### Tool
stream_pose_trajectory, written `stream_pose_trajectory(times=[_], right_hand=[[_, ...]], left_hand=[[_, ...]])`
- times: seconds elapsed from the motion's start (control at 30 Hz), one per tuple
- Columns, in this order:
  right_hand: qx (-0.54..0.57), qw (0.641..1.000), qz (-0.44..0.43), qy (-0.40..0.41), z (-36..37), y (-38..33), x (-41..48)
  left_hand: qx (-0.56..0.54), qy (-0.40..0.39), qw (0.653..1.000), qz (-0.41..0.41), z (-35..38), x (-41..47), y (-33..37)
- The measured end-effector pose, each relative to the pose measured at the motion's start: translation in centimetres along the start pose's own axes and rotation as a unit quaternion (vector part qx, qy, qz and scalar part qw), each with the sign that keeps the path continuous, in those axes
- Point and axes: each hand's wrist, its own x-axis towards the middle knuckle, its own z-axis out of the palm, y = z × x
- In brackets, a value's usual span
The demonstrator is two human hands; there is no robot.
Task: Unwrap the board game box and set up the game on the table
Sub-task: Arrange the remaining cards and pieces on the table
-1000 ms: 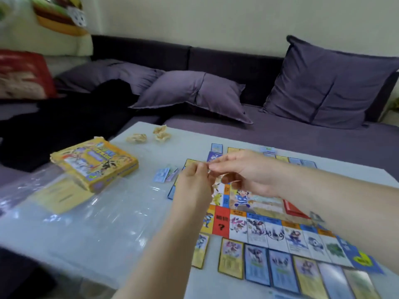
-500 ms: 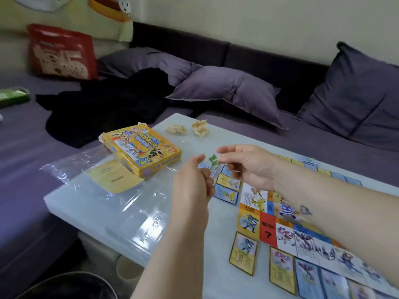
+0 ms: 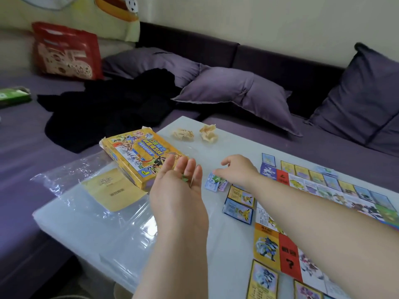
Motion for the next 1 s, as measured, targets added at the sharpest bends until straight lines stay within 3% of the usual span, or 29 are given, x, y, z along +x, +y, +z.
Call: stream_pose_trajectory(times=[0.2, 0.5, 0.7, 0.83, 1.0], right_hand=[[-0.132, 0.987, -0.026, -0.088, -0.3, -1.2, 0.7], [-0.064, 0.994, -0.051, -0.066, 0.5, -0.2, 1.7], [-0.022, 0.997, -0.079, -0.009, -0.3, 0.5, 1.3], [0.103, 0.988, -0.102, 0.051, -4.2, -0.2, -2.4], [0.34, 0.937, -0.054, -0.063, -8.0, 1.4, -12.0]], left_hand=[[0.008, 0.0, 1.0, -0.006, 0.2, -0.1, -0.6], [0.022, -0.004, 1.0, -0.009, 0.1, 0.0, -0.9], [0.055, -0.041, 0.997, -0.03, -0.1, 0.2, -0.9], [0.103, -0.087, 0.988, -0.071, -0.4, -0.3, -1.7], [0.178, -0.164, 0.965, -0.098, -0.9, -2.8, -3.7]])
